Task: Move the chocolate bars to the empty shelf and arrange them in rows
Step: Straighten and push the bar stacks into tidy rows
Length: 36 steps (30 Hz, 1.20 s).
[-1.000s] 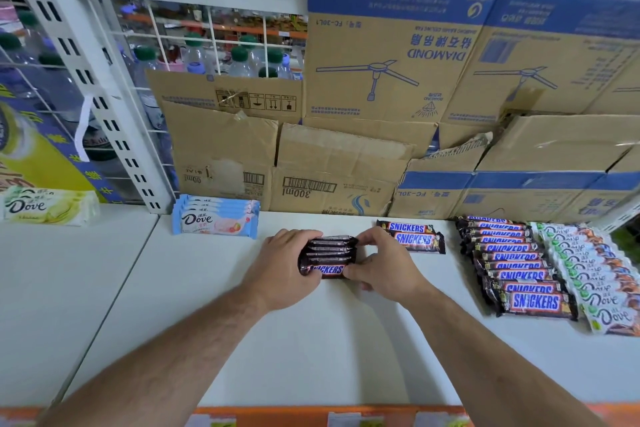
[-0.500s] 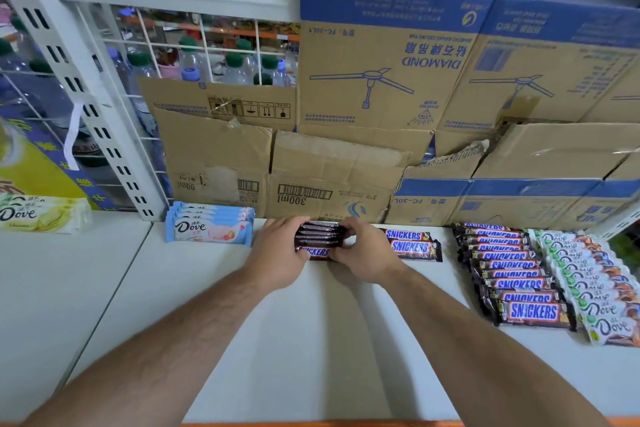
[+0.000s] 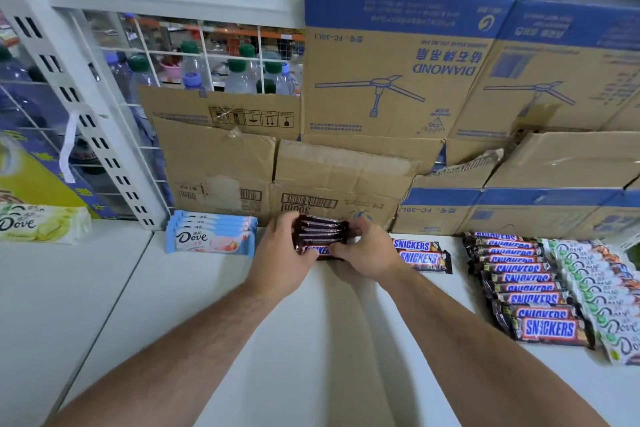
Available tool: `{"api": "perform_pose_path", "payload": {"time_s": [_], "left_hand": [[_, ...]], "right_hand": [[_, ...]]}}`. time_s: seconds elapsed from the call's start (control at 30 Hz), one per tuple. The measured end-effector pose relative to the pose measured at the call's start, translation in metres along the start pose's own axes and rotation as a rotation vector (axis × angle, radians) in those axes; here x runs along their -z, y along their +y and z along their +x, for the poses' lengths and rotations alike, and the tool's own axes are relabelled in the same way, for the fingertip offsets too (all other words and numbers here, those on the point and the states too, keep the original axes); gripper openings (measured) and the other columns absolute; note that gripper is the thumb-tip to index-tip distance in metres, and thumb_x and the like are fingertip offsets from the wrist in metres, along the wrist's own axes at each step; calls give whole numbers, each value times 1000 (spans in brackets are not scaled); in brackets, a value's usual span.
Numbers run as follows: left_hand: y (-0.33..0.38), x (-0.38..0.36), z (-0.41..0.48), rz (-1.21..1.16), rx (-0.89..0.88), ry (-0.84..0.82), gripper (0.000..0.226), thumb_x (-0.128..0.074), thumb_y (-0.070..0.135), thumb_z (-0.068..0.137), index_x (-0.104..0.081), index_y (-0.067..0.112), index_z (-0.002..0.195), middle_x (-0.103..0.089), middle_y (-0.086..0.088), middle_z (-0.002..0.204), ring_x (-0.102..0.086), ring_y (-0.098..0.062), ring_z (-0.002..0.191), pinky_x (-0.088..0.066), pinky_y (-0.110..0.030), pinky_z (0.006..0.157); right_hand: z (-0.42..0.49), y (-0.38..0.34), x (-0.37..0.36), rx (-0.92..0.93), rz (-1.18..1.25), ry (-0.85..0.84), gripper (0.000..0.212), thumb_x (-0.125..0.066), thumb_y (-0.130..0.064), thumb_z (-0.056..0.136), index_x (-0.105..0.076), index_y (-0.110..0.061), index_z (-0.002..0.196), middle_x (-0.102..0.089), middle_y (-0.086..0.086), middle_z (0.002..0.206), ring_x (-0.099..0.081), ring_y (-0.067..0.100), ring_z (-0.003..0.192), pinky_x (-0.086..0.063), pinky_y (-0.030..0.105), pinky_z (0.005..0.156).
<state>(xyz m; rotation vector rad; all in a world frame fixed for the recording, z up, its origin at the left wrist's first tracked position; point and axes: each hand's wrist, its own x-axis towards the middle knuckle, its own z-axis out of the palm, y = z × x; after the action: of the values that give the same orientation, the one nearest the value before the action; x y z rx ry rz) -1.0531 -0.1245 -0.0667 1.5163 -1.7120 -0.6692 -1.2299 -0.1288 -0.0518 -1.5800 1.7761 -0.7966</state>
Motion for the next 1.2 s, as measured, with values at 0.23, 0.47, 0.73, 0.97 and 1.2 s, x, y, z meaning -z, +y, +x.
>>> {"api": "perform_pose_path", "payload": {"time_s": [0.23,0.47,0.73,0.97,1.2], "left_hand": [[-5,-5,-7,-17,-15,128,30,-70,9,80,-70,9,110,-70,-7,104,-65,-22,93,-52,-38,88],[-9,-6,-6,53,-79,104,37,-70,13,83,-67,9,120,-69,-7,113,-64,-20,99,-48,-29,93],[-10,-6,-7,23,-4,138,19,-75,19,79,-64,16,95,-60,7,83,-58,-19,84,-51,-37,76],[-12,-7,-7,18,3,132,24,-73,19,79,-67,15,102,-65,-3,91,-61,-24,90,-52,-38,81],[-3,-2,-17,69,-151,178,44,-76,14,69,-60,10,110,-58,-8,108,-55,-27,100,-47,-36,87]], "right_hand": [[-2,9,-6,-64,12,55,29,-80,-28,72,-54,-34,83,-60,-21,73,-59,-4,64,-49,22,61],[-1,12,-9,-113,24,30,28,-78,-28,73,-57,-33,91,-69,-13,68,-62,-1,57,-49,24,57],[-8,8,-11,-144,5,109,35,-80,-30,73,-52,-27,94,-62,-15,73,-57,-3,69,-34,15,55],[-9,5,-11,-147,2,102,32,-78,-29,75,-55,-23,97,-62,-14,78,-59,4,73,-38,18,58],[-29,0,-4,-140,-21,134,37,-78,-28,72,-53,-24,99,-57,-14,85,-55,4,79,-35,11,57]]}}
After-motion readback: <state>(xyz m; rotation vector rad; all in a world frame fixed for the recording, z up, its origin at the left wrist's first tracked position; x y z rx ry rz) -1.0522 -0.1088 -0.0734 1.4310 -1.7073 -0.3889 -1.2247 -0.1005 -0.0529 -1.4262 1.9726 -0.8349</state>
